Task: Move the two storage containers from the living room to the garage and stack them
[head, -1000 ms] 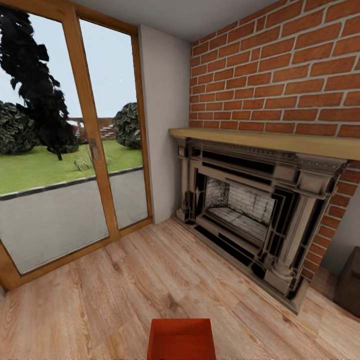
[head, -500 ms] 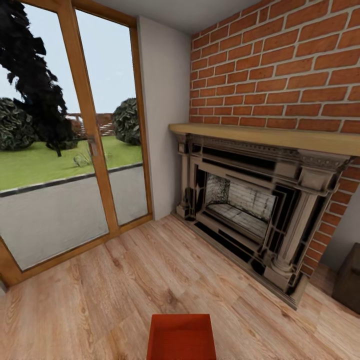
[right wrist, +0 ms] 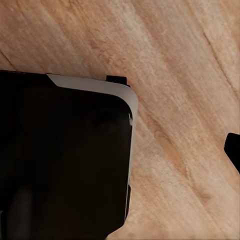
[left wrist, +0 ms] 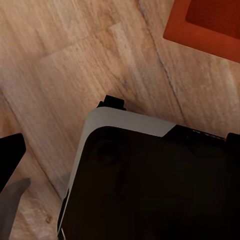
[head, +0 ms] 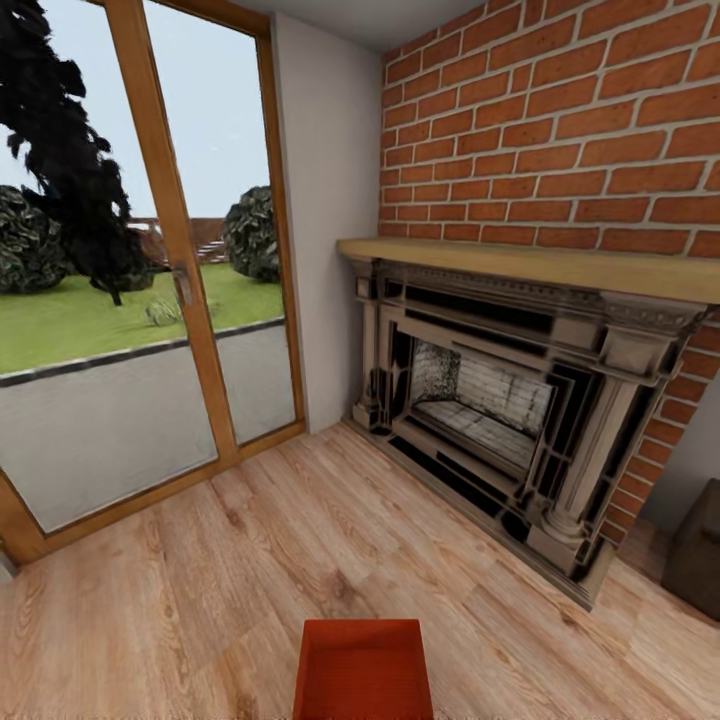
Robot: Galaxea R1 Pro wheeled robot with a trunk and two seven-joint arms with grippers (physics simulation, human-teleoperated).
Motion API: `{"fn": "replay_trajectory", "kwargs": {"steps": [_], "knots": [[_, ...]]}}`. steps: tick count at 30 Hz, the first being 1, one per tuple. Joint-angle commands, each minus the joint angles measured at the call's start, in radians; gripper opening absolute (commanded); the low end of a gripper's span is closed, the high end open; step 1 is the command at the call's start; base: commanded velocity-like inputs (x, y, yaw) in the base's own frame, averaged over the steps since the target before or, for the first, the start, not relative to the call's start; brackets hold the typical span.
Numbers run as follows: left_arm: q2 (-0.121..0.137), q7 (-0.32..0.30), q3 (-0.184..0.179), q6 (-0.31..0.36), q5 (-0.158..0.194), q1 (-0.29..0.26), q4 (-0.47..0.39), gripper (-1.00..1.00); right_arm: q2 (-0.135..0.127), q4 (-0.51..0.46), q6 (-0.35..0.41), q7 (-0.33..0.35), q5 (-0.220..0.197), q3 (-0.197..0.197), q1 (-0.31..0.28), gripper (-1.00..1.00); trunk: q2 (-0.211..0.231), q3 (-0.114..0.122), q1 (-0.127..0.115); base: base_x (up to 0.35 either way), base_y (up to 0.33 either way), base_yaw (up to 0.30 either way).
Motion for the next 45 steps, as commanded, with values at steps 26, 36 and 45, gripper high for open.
{"fn": "replay_trajectory", "kwargs": {"steps": [26, 36, 45], "knots": [[0.0, 0.003, -0.009, -0.002, 0.007, -0.001, 0.0, 1.0, 0.004, 0.003, -0.005, 0.003, -0.009, 0.008, -0.001, 1.0, -0.001, -0.043, 0.0, 0.0, 0.0, 0.0], [0.0, 0.003, -0.009, -0.002, 0.007, -0.001, 0.0, 1.0, 0.0, 0.003, -0.006, 0.002, -0.009, 0.007, -0.001, 1.0, -0.001, -0.06, 0.0, 0.0, 0.0, 0.0], [0.0, 0.003, -0.009, -0.002, 0.007, -0.001, 0.0, 1.0, 0.003, 0.003, -0.01, 0.002, -0.009, 0.007, -0.001, 1.0, -0.001, -0.074, 0.0, 0.0, 0.0, 0.0]]}}
